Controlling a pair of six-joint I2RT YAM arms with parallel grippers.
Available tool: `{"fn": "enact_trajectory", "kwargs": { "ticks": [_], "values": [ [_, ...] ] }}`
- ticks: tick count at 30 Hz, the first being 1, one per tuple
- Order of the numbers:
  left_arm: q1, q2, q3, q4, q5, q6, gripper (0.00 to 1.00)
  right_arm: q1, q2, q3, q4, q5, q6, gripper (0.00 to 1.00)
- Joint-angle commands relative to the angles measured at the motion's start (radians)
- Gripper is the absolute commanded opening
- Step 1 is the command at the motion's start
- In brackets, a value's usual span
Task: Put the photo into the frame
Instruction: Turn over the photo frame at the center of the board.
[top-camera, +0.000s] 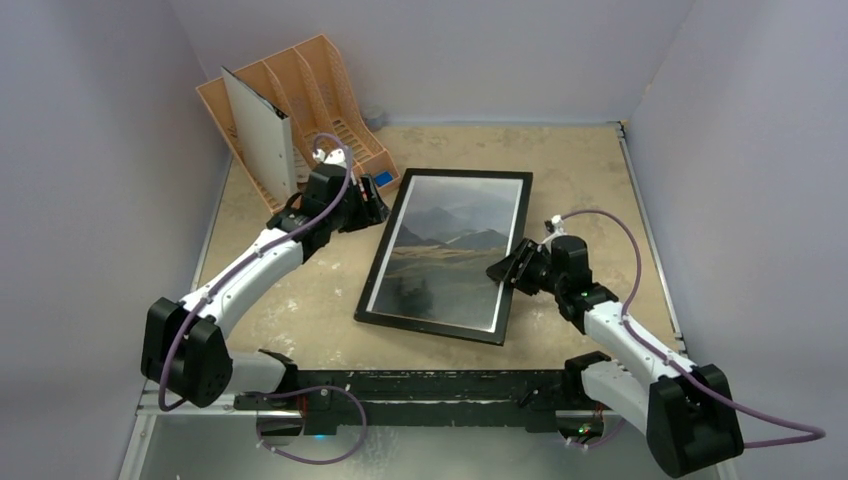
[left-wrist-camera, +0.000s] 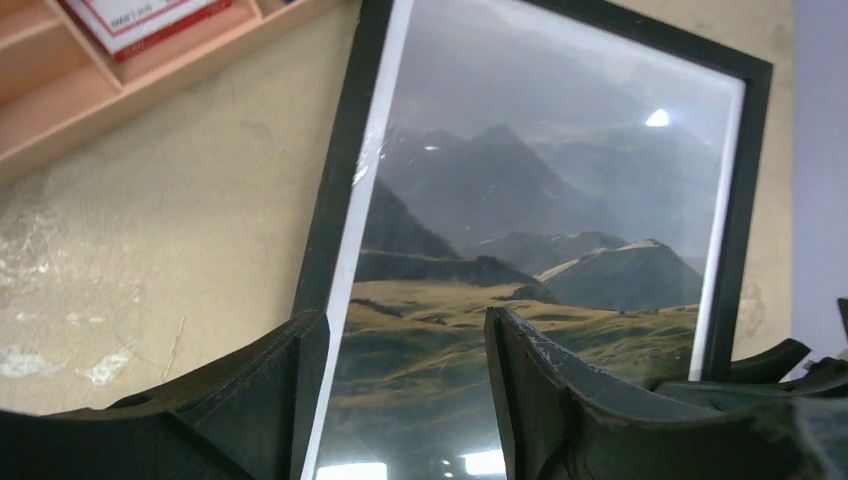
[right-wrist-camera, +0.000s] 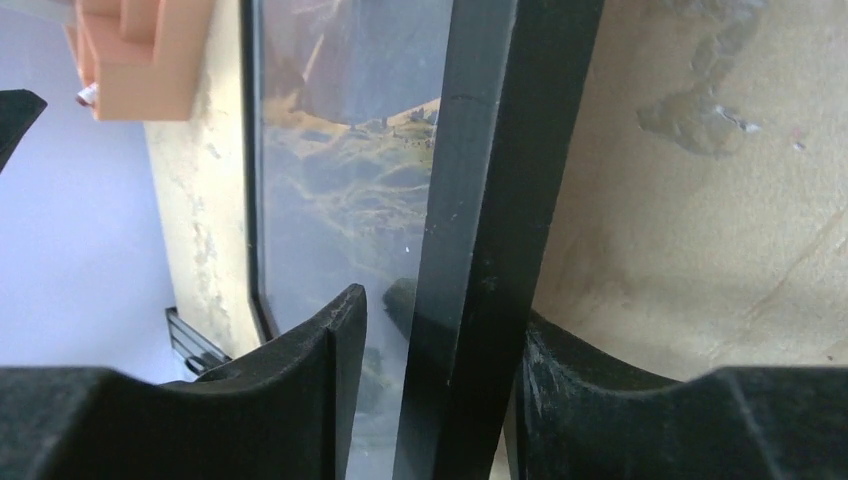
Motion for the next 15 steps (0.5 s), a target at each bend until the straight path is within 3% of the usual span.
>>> {"fn": "enact_trajectory", "kwargs": {
  "ticks": [1,3,10,15],
  "values": [
    [0.010,0.029,-0.048,0.013,-0.008,-0.009,0.61,-0.010,-0.001,-0.038,0.132,-0.028,-0.055,0.53],
    [0.010,0.044,-0.069,0.023,-0.003,-0.012,0.61,-0.016,0.011,-0.063,0.153,-0.017,-0.051,0.57],
    [0.011,0.094,-0.107,0.041,-0.021,-0.013,0.61,-0.026,0.021,-0.098,0.112,0.131,-0.045,0.87],
    [0.013,0.127,-0.124,0.069,-0.026,-0.016,0.62,-0.026,-0.001,-0.061,0.009,0.233,-0.044,0.93]
  ]
}}
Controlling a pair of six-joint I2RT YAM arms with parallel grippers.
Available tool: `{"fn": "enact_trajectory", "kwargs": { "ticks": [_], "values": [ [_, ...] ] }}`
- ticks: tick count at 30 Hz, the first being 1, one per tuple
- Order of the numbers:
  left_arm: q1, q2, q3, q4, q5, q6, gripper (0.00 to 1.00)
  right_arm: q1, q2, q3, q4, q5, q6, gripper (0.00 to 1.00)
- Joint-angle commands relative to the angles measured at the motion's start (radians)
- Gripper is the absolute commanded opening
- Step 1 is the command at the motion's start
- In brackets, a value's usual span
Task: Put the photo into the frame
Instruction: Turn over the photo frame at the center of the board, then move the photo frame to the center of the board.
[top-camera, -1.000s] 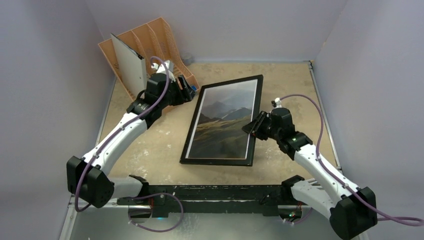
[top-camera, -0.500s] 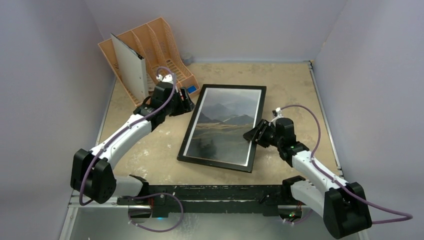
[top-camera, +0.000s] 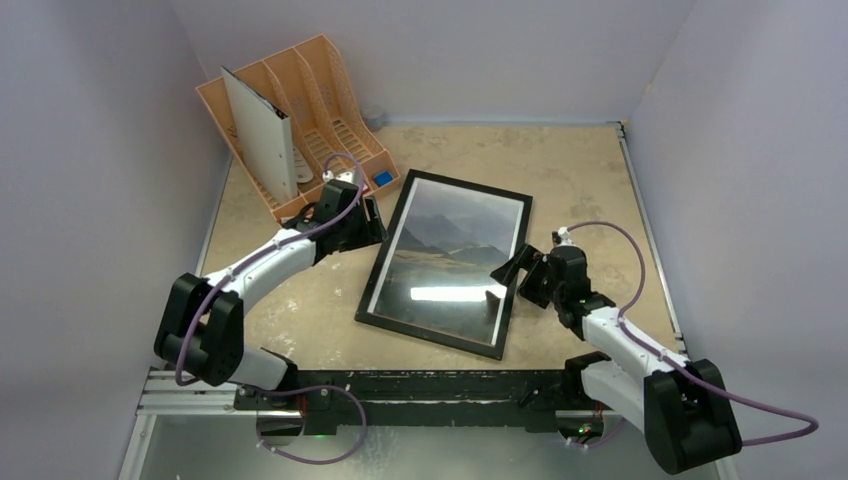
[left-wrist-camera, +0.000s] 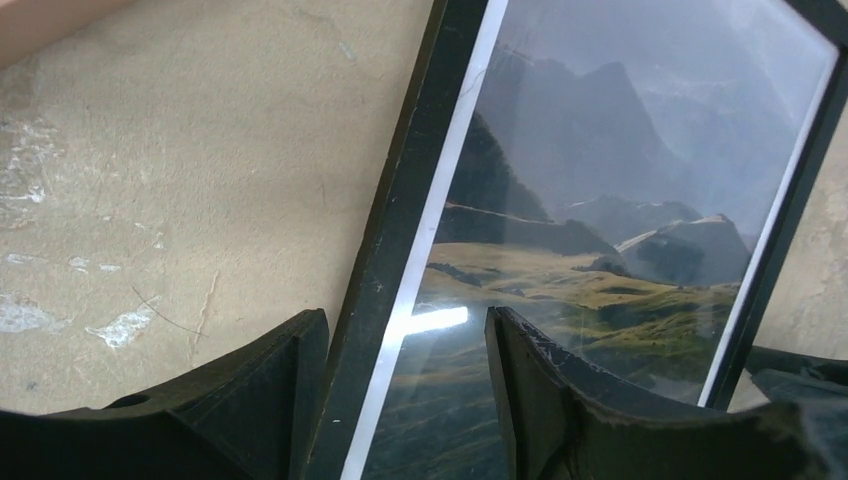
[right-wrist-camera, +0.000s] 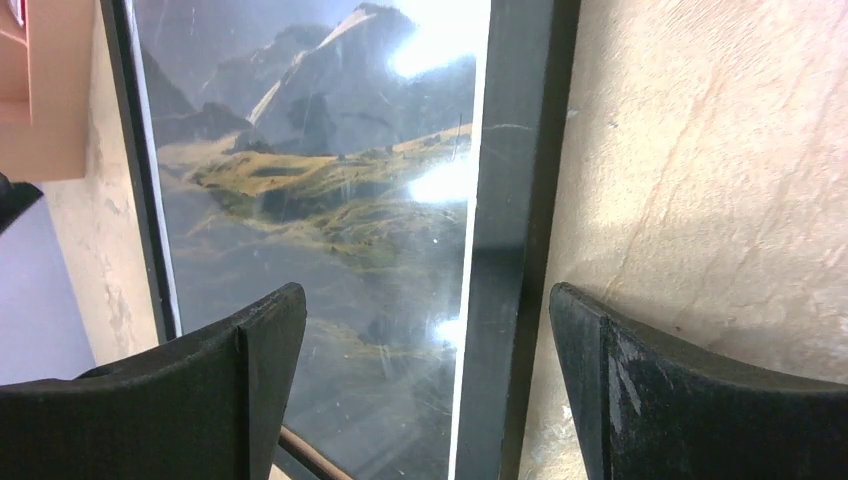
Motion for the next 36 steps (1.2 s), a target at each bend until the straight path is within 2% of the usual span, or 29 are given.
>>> {"fn": "enact_trajectory", "kwargs": {
  "ticks": [1,9,16,21,26,30,36],
  "values": [
    [0.008,0.031,-0.019,0.062,-0.020,-0.016,0.62,-0.003,-0.027,0.059,-0.054,0.130,-0.008,0.94],
    [0.009,0.081,-0.056,0.082,-0.080,-0.030,0.75,-0.003,-0.003,0.128,-0.165,0.222,0.039,0.93],
    [0.011,0.124,-0.100,0.128,-0.069,-0.024,0.79,-0.004,0.084,0.154,-0.104,0.156,0.048,0.92],
    [0.011,0.147,-0.147,0.228,0.097,-0.030,0.80,-0.003,0.158,0.163,-0.038,0.096,0.054,0.91],
    [0.011,0.172,-0.182,0.362,0.280,-0.067,0.71,-0.004,0.218,0.188,0.009,0.072,0.049,0.89],
    [0.006,0.179,-0.206,0.456,0.383,-0.096,0.70,-0.004,0.263,0.220,0.044,0.134,0.044,0.88],
    [-0.013,0.217,-0.184,0.515,0.441,-0.102,0.69,-0.004,0.326,0.300,0.066,0.216,0.037,0.88]
  ]
}}
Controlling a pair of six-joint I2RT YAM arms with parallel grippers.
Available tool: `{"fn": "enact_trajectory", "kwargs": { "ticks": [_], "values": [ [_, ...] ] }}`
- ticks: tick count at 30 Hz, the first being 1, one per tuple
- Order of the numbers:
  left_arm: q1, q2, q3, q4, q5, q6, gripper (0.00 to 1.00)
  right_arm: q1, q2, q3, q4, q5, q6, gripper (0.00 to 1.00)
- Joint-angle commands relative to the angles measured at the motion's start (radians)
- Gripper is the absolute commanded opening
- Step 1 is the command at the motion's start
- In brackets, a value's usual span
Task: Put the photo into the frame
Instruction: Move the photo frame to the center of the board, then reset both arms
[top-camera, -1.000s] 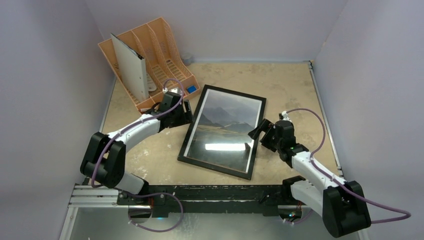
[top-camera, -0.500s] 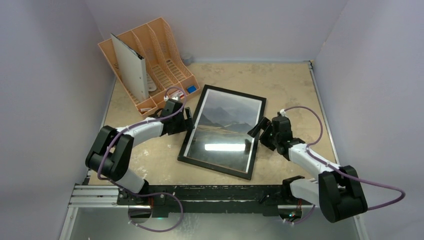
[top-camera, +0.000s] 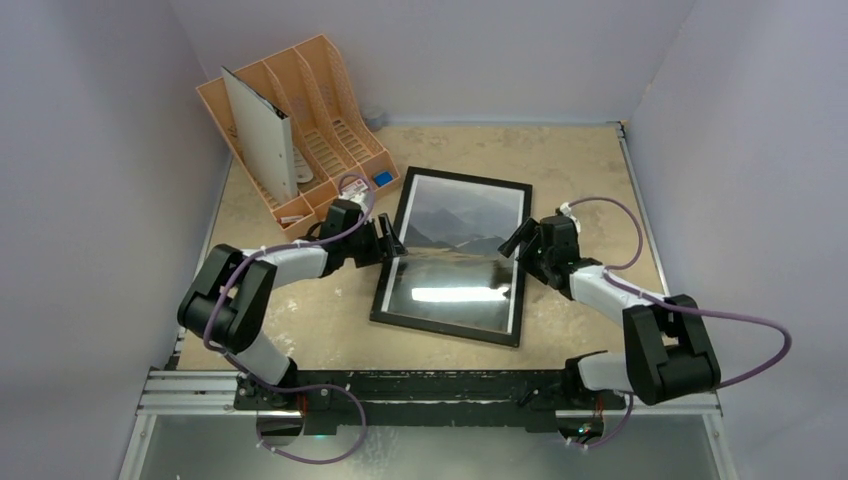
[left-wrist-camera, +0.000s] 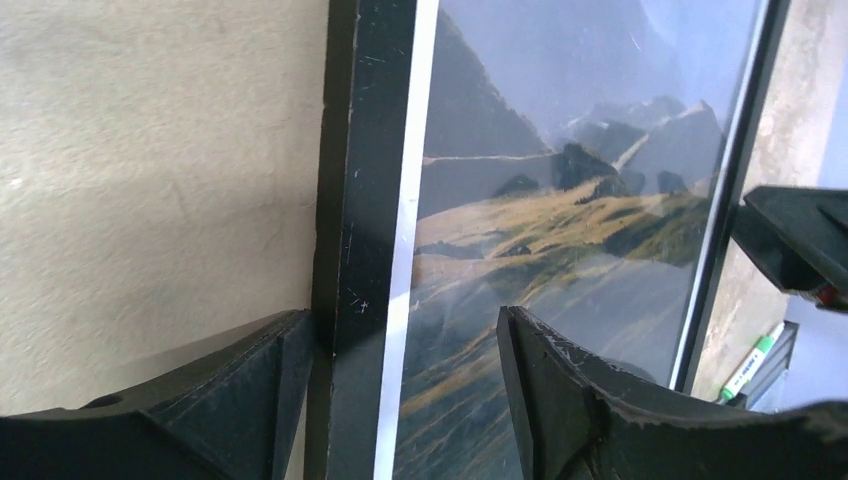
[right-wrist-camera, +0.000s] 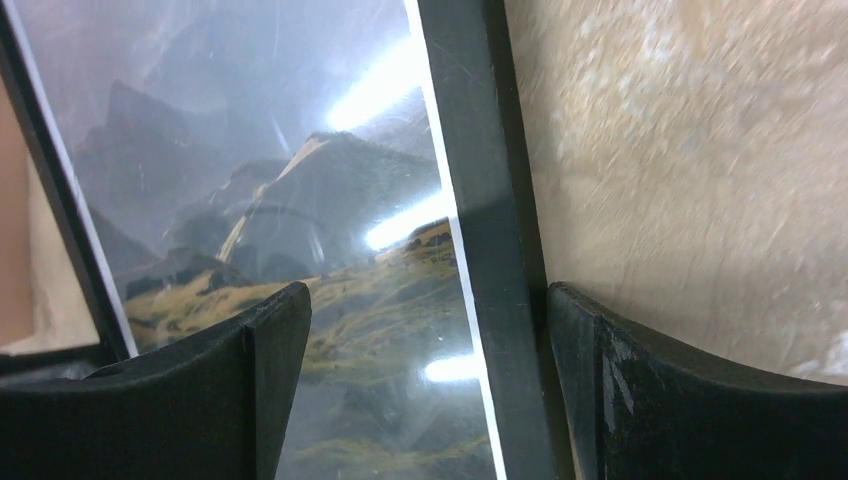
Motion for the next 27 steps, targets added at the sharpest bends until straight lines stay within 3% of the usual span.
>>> {"fn": "enact_trajectory", "kwargs": {
  "ticks": [1,7,11,15,20,27],
  "values": [
    [-0.035,0.048,0.017,0.114,0.157,-0.049,0.69,0.011,0.036,0.094,0.075,0.054,0.003,0.88],
    [-0.038,0.123,0.033,0.183,0.169,-0.082,0.70,0.008,0.092,0.180,0.020,0.177,0.038,0.87],
    [-0.038,0.080,0.073,0.018,-0.003,-0.046,0.73,0.008,0.066,0.246,-0.117,0.297,0.052,0.89],
    [-0.037,-0.027,0.104,-0.170,-0.216,-0.005,0.78,0.008,-0.047,0.308,-0.267,0.411,0.071,0.96],
    [-0.037,-0.188,0.140,-0.330,-0.393,0.035,0.80,0.008,-0.243,0.320,-0.323,0.433,0.030,0.99],
    [-0.037,-0.508,0.187,-0.459,-0.364,0.146,0.79,0.008,-0.432,0.455,-0.584,0.451,-0.031,0.97]
  ]
}}
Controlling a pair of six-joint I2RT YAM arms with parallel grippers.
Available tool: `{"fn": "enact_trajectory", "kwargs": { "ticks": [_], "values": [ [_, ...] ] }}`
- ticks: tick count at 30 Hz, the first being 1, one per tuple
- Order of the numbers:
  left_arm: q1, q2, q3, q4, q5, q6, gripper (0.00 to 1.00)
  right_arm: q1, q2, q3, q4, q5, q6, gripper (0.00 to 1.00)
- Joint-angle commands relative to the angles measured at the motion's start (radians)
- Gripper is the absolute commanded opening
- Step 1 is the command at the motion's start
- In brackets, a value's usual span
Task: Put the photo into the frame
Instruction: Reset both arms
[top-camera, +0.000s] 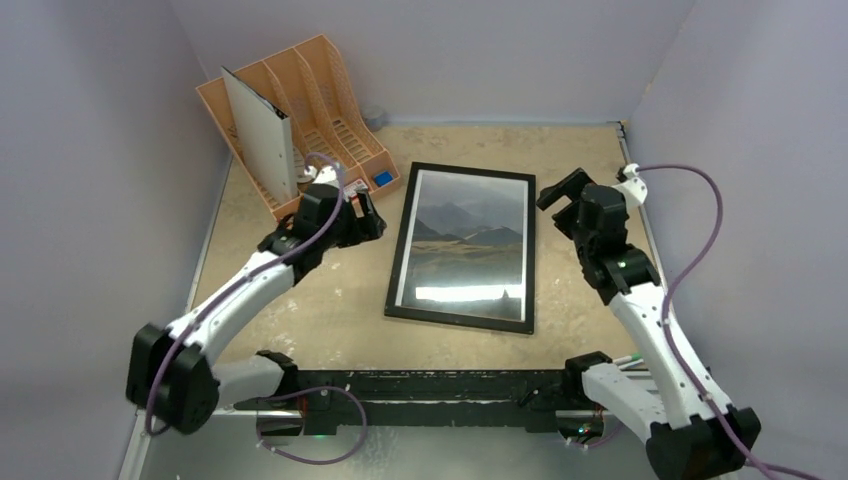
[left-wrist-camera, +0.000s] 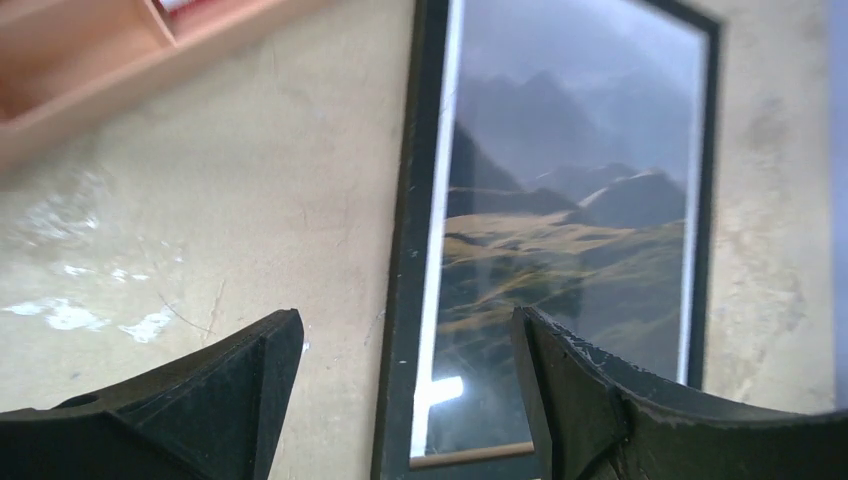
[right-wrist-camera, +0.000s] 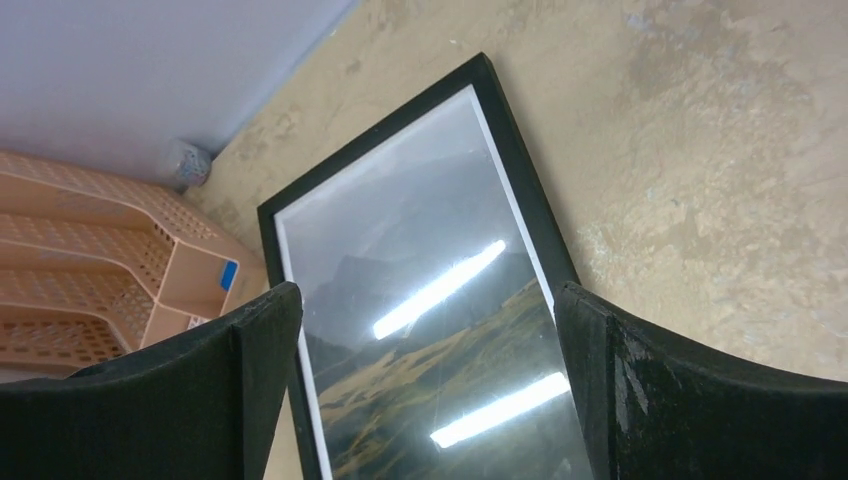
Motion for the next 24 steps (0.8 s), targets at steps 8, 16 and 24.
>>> {"fn": "enact_trajectory", "kwargs": {
  "ticks": [8,16,24],
  "values": [
    [0.002,-0.510,0.189,-0.339,-0.261,0.152,0.81,0.002,-0.252,0.307,-0.368,0.078,-0.162,0.99],
    [0.002,-0.626,0.339,-0.532,-0.389,0.208,0.88,0.002,-0.265,0.540,-0.591,0.223,-0.176,0.99],
    [0.002,-0.651,0.407,-0.545,-0.411,0.232,0.92,0.002,-0.260,0.661,-0.628,0.290,-0.198,0.99]
  ]
}}
